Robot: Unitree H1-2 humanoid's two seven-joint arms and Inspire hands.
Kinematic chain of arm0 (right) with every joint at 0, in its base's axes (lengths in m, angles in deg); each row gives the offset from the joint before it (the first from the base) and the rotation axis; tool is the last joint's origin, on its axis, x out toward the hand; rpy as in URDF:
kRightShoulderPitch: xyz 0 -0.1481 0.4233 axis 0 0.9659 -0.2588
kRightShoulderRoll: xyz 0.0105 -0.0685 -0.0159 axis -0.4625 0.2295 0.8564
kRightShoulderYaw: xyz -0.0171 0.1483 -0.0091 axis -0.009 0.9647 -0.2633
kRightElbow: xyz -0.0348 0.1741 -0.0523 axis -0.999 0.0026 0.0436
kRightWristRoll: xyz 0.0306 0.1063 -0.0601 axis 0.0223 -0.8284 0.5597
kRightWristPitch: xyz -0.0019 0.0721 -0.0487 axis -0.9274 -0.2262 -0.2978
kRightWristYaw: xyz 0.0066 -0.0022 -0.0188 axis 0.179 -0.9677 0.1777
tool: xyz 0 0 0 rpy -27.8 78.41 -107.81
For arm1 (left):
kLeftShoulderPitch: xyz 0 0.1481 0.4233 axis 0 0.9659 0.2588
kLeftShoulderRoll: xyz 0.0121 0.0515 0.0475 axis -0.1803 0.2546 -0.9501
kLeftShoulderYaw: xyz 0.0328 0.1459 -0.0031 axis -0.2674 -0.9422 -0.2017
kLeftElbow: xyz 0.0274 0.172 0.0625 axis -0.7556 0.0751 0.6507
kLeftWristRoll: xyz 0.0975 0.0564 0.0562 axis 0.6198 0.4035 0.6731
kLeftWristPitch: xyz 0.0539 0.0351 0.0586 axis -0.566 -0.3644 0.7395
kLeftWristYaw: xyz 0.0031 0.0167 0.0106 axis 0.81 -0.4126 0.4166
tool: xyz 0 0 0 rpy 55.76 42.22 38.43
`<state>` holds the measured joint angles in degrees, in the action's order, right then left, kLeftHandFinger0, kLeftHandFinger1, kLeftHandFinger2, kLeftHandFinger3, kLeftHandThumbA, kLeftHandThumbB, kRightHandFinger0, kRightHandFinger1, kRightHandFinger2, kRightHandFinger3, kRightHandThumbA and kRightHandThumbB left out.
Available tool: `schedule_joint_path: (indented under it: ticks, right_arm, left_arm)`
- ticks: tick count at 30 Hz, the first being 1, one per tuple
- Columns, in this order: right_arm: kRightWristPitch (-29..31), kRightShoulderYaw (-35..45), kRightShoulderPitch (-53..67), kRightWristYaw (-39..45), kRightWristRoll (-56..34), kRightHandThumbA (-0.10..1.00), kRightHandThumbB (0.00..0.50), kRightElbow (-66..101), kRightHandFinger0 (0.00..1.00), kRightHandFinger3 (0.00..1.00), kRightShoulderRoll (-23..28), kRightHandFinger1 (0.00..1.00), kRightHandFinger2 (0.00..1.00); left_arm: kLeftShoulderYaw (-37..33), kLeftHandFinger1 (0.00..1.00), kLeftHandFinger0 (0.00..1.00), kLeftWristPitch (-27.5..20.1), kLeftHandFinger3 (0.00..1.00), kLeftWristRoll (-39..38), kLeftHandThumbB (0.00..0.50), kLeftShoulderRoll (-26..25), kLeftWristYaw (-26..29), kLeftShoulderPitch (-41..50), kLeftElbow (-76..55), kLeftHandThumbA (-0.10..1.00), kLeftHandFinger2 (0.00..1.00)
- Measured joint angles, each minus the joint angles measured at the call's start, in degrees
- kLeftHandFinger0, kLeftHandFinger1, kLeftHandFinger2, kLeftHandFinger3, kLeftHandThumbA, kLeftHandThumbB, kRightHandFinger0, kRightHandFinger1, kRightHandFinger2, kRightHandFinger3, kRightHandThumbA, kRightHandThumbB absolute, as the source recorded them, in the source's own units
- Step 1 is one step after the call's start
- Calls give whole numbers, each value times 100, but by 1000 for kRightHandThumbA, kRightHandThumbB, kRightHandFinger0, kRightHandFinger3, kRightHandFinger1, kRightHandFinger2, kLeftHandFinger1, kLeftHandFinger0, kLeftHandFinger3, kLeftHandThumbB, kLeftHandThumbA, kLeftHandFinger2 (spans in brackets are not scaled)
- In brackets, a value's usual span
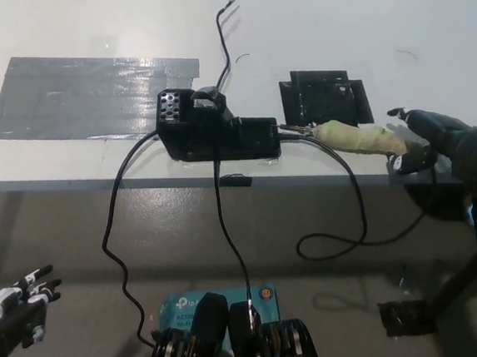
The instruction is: The robot uses its right hand to grab and lift the soldering gun kept on the middle of the table and puts it in its base
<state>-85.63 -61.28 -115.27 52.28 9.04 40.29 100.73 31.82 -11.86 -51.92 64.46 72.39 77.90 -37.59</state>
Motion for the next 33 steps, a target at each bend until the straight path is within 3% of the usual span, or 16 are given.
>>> schedule_joint_path:
  ticks: [2,4,10,12,18,24,27,33]
  right_arm:
    - [71,-52,-17,-17,48,438,303,5,1000,1000,-99,1000,1000]
    - [146,-133,-30,-17,121,466,320,32,1000,1000,-198,1000,1000]
    - [376,-296,-86,-26,278,407,335,15,1000,1000,-457,1000,1000]
    - [429,-341,-87,-27,364,450,341,-3,1000,1000,-472,1000,1000]
    - [658,-428,-100,-112,544,432,360,-345,1000,1000,-425,1000,1000]
    - [886,-435,-110,-198,643,424,341,-574,1000,1000,-326,1000,1000]
    - [926,-435,-109,-212,660,446,315,-596,1000,1000,-324,1000,1000]
    - [962,-432,-109,-211,673,424,324,-582,1000,1000,-375,1000,1000]
  left_arm:
    - [-22,1000,987,0,1000,3,39,0,-19,-10,-2,337,1000]
    - [-35,1000,997,0,1000,11,47,1,-42,-15,-2,354,1000]
    - [-41,1000,986,0,1000,58,36,1,-88,-33,-3,430,1000]
    - [-46,1000,998,0,1000,72,33,1,-117,-46,-8,454,1000]
    - [-109,1000,1000,-1,1000,221,34,1,-177,-66,-15,448,1000]
    - [-279,1000,1000,-9,1000,408,67,0,-226,-141,-17,456,1000]
    - [-336,1000,1000,-10,1000,465,63,1,-265,-147,-18,460,1000]
    - [-359,1000,1000,-8,1000,551,33,0,-286,-165,-18,481,1000]
